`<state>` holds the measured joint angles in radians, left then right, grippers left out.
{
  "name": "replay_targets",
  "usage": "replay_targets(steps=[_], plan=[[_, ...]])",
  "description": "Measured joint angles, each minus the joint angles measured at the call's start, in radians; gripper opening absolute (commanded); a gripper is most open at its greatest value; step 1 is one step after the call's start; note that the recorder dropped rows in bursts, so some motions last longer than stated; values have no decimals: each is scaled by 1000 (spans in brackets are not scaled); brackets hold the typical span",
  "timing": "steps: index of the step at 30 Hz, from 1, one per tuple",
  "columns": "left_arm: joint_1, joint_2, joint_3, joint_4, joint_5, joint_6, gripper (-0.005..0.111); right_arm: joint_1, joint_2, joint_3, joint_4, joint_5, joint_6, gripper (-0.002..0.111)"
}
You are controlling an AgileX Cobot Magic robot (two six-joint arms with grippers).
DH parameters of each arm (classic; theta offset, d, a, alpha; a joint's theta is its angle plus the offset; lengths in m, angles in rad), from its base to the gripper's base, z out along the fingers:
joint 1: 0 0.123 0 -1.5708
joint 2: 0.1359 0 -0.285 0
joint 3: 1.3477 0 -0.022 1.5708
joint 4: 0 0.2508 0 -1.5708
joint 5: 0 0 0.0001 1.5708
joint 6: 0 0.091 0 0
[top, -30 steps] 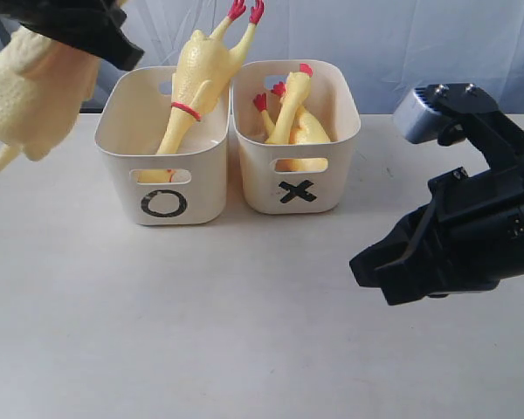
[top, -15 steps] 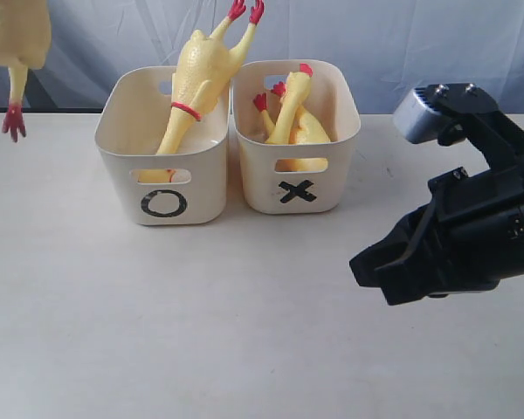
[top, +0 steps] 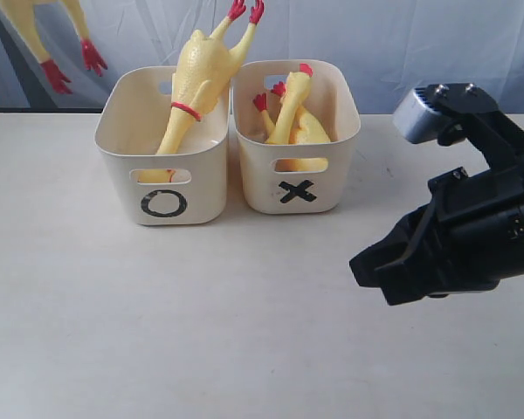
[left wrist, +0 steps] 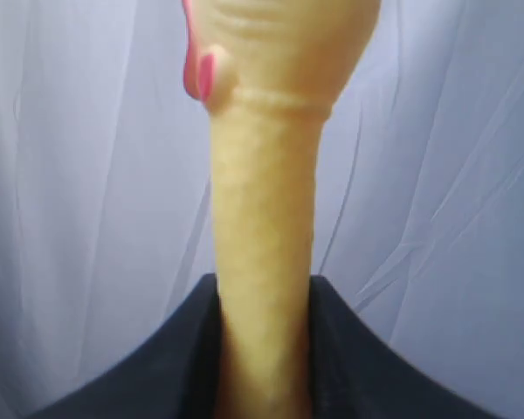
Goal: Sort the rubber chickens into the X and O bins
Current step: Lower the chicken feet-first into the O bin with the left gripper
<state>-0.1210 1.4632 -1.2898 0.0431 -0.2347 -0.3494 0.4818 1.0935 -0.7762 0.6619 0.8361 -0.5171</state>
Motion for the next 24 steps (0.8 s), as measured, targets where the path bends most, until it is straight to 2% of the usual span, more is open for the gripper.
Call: replay_targets(steps=[4,14,17,24], plan=[[0,40,34,-98,-71,-9,0,0,0,0,0,0,0,-1],[0,135,47,-68,-163,-44,0,0,0,0,0,0,0,-1],[0,160,47,-22,-185,-104,0,0,0,0,0,0,0,-1],[0,226,47,192,-276,-300,0,0,0,0,0,0,0,-1]])
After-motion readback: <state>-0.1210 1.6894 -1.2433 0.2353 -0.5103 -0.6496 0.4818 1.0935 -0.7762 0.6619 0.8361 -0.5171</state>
